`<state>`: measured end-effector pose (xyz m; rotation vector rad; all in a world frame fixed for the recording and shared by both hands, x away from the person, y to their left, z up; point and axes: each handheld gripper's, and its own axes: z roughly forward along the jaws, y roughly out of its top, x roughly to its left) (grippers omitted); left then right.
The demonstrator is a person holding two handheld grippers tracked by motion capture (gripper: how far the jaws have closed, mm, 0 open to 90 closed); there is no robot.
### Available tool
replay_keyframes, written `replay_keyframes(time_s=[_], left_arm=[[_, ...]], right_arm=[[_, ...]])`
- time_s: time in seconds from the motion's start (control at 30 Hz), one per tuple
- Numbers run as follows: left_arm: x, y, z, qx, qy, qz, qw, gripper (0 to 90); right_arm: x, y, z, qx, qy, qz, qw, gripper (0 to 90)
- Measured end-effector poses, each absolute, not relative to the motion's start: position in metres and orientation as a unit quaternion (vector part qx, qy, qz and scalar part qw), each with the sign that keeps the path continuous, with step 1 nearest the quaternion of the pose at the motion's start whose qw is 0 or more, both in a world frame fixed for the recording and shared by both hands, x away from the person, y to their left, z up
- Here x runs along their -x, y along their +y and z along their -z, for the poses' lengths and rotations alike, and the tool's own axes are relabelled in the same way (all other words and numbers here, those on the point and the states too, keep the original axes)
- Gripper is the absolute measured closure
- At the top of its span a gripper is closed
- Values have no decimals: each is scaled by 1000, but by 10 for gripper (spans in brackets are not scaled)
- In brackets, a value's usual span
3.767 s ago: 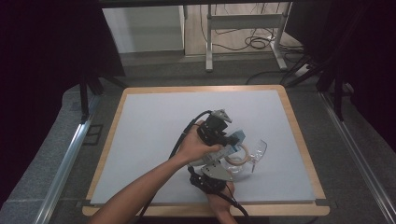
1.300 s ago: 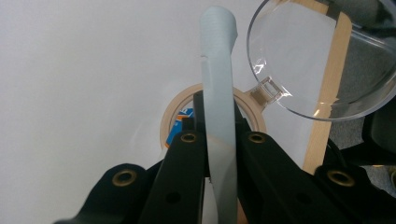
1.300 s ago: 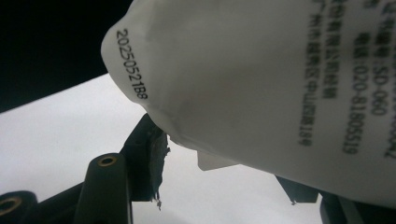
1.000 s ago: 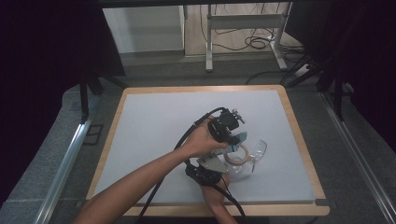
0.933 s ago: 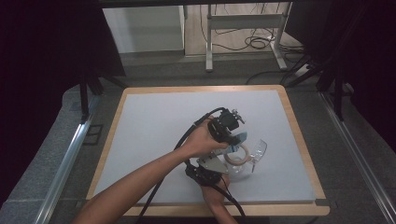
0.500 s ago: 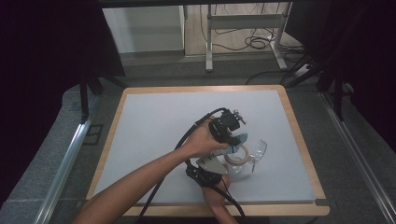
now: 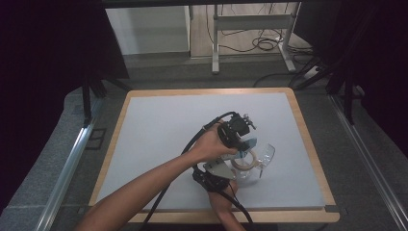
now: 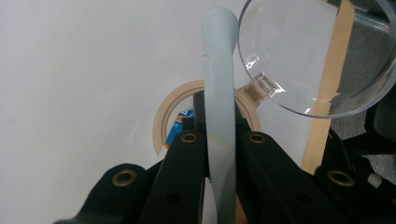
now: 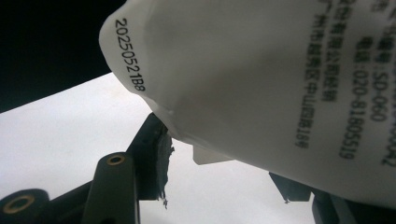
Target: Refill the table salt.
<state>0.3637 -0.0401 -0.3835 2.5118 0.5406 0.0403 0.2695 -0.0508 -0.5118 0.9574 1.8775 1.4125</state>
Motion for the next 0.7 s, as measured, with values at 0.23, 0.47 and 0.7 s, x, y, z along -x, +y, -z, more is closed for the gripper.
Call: replay_keyframes(time_s=[0.23, 0.47, 0.7], left_arm=[[-364, -41, 383, -939, 199, -15, 281, 900], [-364, -40, 384, -939, 200, -12, 279, 900], [-365, -38, 384, -938, 201, -10, 283, 900]], right_arm=[[-270, -52, 510, -359, 703, -536, 301, 458], [-268, -51, 510, -358, 705, -537, 294, 459], [-269, -51, 510, -350, 708, -535, 300, 460]])
